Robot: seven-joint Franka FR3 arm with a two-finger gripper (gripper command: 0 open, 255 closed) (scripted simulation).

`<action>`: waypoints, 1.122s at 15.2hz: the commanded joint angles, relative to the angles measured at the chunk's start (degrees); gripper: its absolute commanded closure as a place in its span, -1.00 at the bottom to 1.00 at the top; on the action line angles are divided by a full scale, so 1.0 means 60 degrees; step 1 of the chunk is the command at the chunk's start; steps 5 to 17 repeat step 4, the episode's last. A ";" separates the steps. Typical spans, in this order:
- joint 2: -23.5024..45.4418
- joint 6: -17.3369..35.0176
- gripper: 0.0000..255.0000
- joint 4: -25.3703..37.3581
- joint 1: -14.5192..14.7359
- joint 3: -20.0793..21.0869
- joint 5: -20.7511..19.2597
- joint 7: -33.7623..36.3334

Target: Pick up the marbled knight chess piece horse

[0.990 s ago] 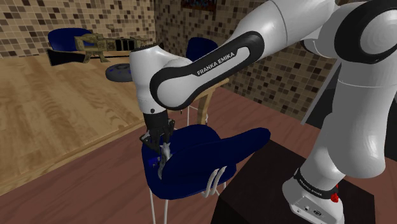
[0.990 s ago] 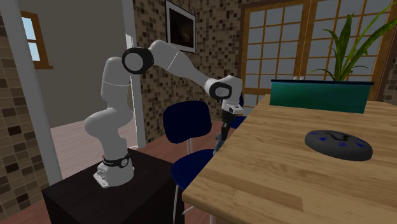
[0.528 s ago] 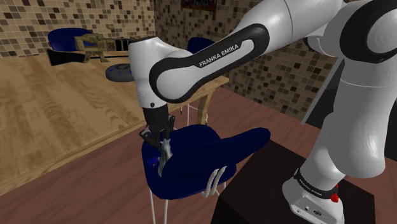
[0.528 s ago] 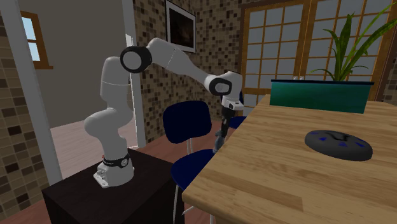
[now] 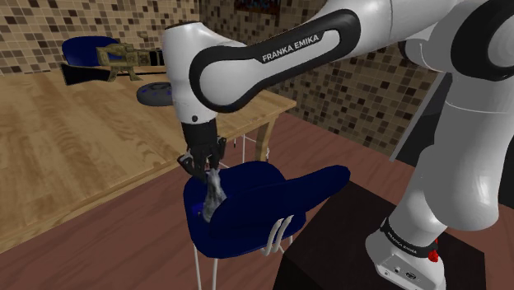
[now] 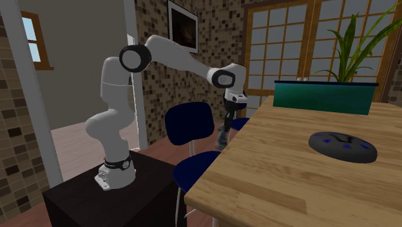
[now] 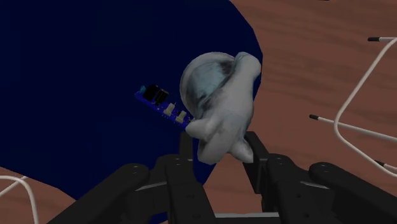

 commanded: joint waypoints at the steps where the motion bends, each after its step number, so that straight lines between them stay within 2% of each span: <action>1: -0.0079 -0.0239 1.00 0.0165 -0.0021 0.0001 0.0033 -0.0036; 17: -0.0118 -0.0376 1.00 0.0265 -0.0024 0.0005 0.0050 -0.0041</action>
